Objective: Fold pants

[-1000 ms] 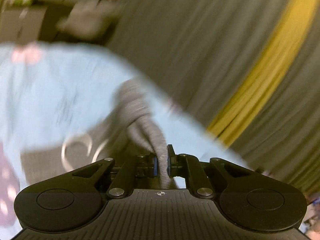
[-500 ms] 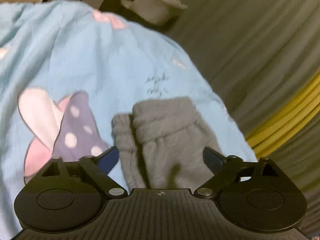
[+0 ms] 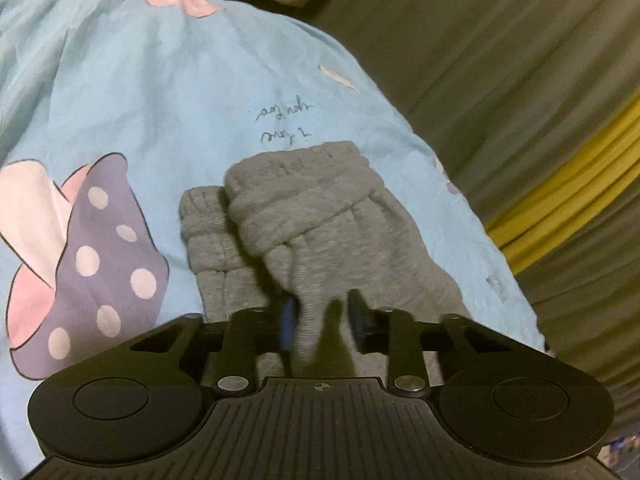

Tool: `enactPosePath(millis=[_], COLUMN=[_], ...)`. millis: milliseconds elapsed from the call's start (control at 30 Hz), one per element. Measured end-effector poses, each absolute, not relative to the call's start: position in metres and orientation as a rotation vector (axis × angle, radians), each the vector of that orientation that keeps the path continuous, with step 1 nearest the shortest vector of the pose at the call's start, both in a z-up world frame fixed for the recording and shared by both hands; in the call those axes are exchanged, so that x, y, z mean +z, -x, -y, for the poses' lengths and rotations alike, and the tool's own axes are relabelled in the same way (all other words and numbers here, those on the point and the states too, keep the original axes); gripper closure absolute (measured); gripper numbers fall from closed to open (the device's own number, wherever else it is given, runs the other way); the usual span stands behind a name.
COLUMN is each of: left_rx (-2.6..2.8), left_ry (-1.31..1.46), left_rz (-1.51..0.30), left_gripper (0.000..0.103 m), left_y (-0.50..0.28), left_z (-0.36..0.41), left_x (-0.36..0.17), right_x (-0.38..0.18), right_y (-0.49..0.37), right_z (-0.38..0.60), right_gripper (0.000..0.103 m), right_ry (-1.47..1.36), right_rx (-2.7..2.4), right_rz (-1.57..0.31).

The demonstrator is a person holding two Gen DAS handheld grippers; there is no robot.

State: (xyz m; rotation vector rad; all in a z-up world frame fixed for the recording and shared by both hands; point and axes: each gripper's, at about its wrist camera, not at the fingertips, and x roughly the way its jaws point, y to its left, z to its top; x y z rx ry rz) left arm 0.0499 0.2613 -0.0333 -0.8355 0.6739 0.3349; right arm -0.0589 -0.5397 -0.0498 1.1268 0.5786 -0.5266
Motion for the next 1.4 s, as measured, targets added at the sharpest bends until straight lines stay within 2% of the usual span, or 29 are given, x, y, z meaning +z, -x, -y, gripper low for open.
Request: enactPosePath(millis=[33,67,267,467,500,533,567,633,667,700,733,800,867,900,933,1000,1100,1133,1167,1233,1300,1333,1400], left_rx=[0.338,0.335,0.273,0.321,0.326,0.346,0.377,0.46,0.485,0.493,0.497,0.485,0.415,0.359,0.309,0.204,0.144,0.128,0.108,0.085,0.111,0.129,0.139], left_ry=[0.851,0.869,0.883,0.82,0.821,0.825,0.827,0.829,0.823,0.809,0.78,0.688,0.584,0.552,0.539,0.532,0.507,0.485,0.46,0.421,0.384,0.33,0.197], left_rz=[-0.668,-0.66,-0.574,-0.627,-0.629,-0.635,-0.638,-0.621,-0.596,-0.564,-0.533,-0.478,-0.459,-0.459,-0.462,-0.501,-0.619,-0.658,-0.692,-0.75,-0.837,-0.837,-0.828], left_gripper=[0.089,0.09,0.092,0.092,0.091,0.082,0.068,0.049,0.041,0.036,0.028,0.02,0.007,0.007,0.007,0.007,0.009,0.014,0.019,0.019,0.023,0.03,0.031], left_y=[-0.047,-0.044,-0.022,-0.011,-0.01,-0.009,-0.006,0.0,0.004,0.007,0.01,0.008,-0.005,-0.016,-0.026,-0.052,-0.094,-0.104,-0.111,-0.117,-0.117,-0.115,-0.112], left_z=[-0.264,-0.268,-0.272,-0.27,-0.27,-0.271,-0.272,-0.273,-0.272,-0.269,-0.263,-0.242,-0.214,-0.197,-0.182,-0.154,-0.116,-0.104,-0.094,-0.077,-0.071,-0.068,-0.056], left_x=[-0.033,-0.032,-0.02,-0.032,-0.034,-0.034,-0.033,-0.024,-0.017,-0.008,0.003,0.025,0.045,0.051,0.054,0.052,0.032,0.022,0.013,-0.012,-0.042,-0.05,-0.046], right_x=[-0.048,-0.045,0.004,-0.03,-0.037,-0.04,-0.039,-0.032,-0.026,-0.02,-0.013,0.0,0.011,0.014,0.013,0.003,-0.027,-0.034,-0.038,-0.041,-0.041,-0.042,-0.041], right_y=[0.056,0.055,0.075,0.085,0.089,0.092,0.093,0.095,0.095,0.096,0.097,0.094,0.083,0.076,0.066,0.052,0.023,0.017,0.016,0.019,0.019,0.015,0.005], right_z=[0.54,0.54,0.529,0.542,0.545,0.549,0.551,0.552,0.55,0.549,0.545,0.535,0.519,0.511,0.503,0.49,0.489,0.494,0.499,0.504,0.498,0.498,0.496], right_gripper=[0.093,0.098,0.098,0.098,0.098,0.098,0.098,0.085,0.082,0.077,0.077,0.075,0.07,0.062,0.048,0.032,0.03,0.028,0.028,0.017,0.014,0.009,0.004], right_ry=[-1.113,-1.09,-0.924,-0.906,-0.946,-0.982,-0.983,-0.934,-0.896,-0.863,-0.829,-0.753,-0.697,-0.68,-0.67,-0.686,-0.732,-0.746,-0.773,-0.801,-0.791,-0.784,-0.759], right_rx=[-0.538,-0.546,-0.558,-0.688,-0.692,-0.689,-0.707,-0.77,-0.809,-0.835,-0.853,-0.86,-0.792,-0.735,-0.665,-0.545,-0.46,-0.471,-0.464,-0.427,-0.419,-0.41,-0.39], right_rz=[-0.592,-0.596,-0.455,-0.582,-0.579,-0.568,-0.572,-0.575,-0.574,-0.565,-0.546,-0.505,-0.469,-0.463,-0.464,-0.489,-0.682,-0.744,-0.764,-0.743,-0.741,-0.747,-0.764])
